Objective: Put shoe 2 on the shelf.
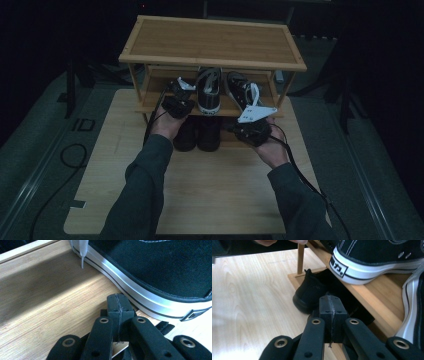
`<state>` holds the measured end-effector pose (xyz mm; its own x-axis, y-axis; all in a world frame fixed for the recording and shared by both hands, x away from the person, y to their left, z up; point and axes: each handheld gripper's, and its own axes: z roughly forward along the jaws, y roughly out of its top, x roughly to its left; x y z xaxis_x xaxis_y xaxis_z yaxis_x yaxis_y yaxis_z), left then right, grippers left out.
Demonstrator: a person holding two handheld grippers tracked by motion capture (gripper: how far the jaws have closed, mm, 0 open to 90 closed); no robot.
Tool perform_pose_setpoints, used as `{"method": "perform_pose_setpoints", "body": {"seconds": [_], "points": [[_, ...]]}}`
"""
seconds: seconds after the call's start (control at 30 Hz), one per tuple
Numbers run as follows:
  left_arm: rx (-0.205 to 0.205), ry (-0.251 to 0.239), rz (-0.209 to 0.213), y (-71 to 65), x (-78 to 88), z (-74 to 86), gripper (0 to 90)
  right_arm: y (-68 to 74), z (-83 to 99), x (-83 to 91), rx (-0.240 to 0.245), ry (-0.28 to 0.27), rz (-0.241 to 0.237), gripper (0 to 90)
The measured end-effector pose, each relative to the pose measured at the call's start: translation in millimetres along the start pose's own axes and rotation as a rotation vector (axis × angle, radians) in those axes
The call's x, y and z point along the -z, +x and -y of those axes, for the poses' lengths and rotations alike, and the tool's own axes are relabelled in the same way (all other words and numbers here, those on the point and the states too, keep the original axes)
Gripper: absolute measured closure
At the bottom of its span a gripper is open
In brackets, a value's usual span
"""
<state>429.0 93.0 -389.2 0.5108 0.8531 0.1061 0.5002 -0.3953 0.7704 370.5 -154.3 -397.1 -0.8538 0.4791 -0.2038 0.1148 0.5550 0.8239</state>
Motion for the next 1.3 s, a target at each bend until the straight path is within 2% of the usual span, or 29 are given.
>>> {"method": "perform_pose_setpoints", "body": {"seconds": [0.53,0.9,1.3], "points": [[-0.004,0.006,0.001,0.6,0.4,-0.1,90.0,-9.5,19.5,22.3,-0.006,0.001,-0.026,89.8],[-0.001,0.004,0.002,0.6,0.3,0.1,90.0,-18.3,39.0,32.8,-0.052,-0.006,-0.035,89.8],[0.001,0.002,0.003,0.7,0.2,0.2,90.0,-26.1,56.0,47.0,-0.084,-0.009,-0.02,89.8]]}}
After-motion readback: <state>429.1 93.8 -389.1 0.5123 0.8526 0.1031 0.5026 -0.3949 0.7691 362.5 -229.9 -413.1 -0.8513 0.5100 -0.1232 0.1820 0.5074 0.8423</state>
